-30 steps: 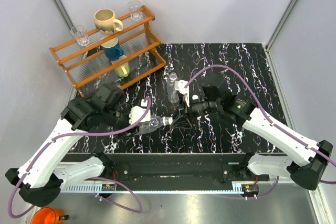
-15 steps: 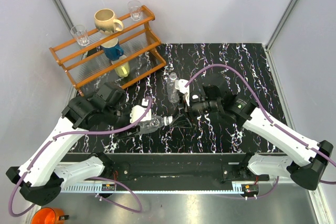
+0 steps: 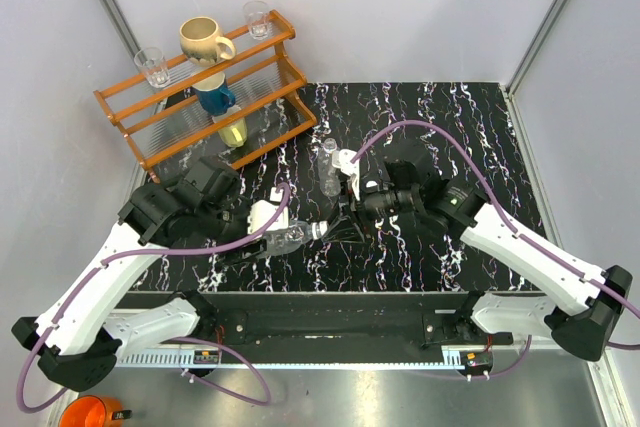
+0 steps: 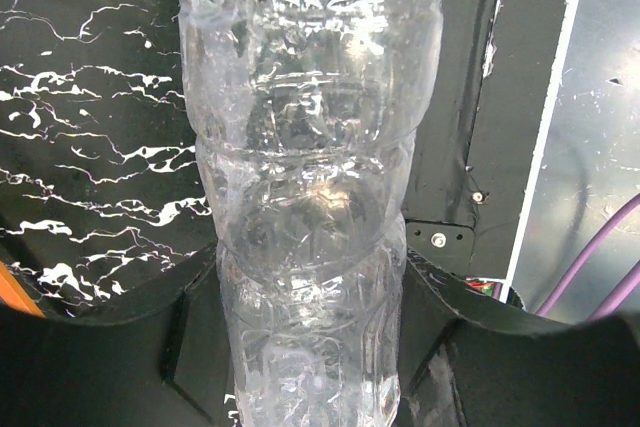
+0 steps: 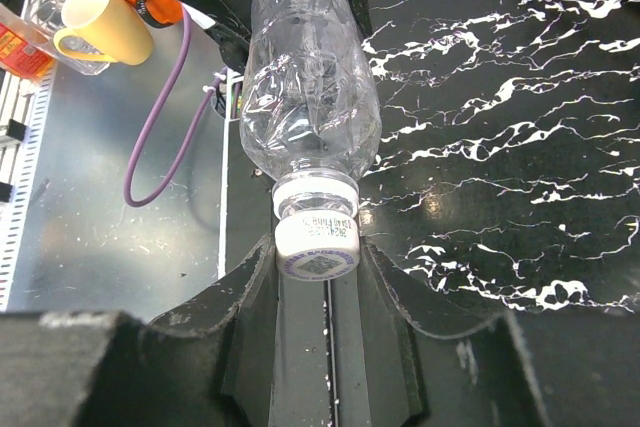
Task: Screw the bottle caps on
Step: Screw the bottle cap onto the plastic bottle.
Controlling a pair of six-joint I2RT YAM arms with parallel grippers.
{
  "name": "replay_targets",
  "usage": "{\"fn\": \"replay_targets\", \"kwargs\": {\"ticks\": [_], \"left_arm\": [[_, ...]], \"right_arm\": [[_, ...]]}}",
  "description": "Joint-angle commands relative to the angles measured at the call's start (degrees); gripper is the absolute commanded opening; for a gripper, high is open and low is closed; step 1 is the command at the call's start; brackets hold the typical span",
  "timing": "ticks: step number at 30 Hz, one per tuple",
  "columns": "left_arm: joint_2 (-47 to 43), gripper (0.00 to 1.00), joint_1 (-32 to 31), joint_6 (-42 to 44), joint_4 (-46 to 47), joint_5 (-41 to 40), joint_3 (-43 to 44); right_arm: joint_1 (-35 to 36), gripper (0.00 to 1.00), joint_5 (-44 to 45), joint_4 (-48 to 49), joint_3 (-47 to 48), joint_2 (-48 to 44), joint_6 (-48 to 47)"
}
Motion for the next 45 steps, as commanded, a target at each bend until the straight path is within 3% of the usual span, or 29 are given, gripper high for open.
{"fn": "replay_targets", "kwargs": {"ticks": [1,16,34,45], "left_arm": [[0.05,0.33,-0.20,-1.05,3.14,2.54,2.31],[0.13,0.33,-0.20,-2.55,6.39,0.17,2.22],[-0.74,0.29,0.07,-3.69,9.11,-1.24,5.04],[-0.84,0.28,-2.74,0.26,8.41,-5.80,4.69]], "right_arm": [[-0.26,0.07,-2.31,3.97,1.82,1.27,2.00],[-0.17,0.06,-3.37,8.54,-0.02,2.76,8.93],[-0.26,0.06,-10.04,32.35,-8.64,2.76,28.98],[-0.52,0.06,-16.46,33.33,-6.18,5.66,36.36]]}}
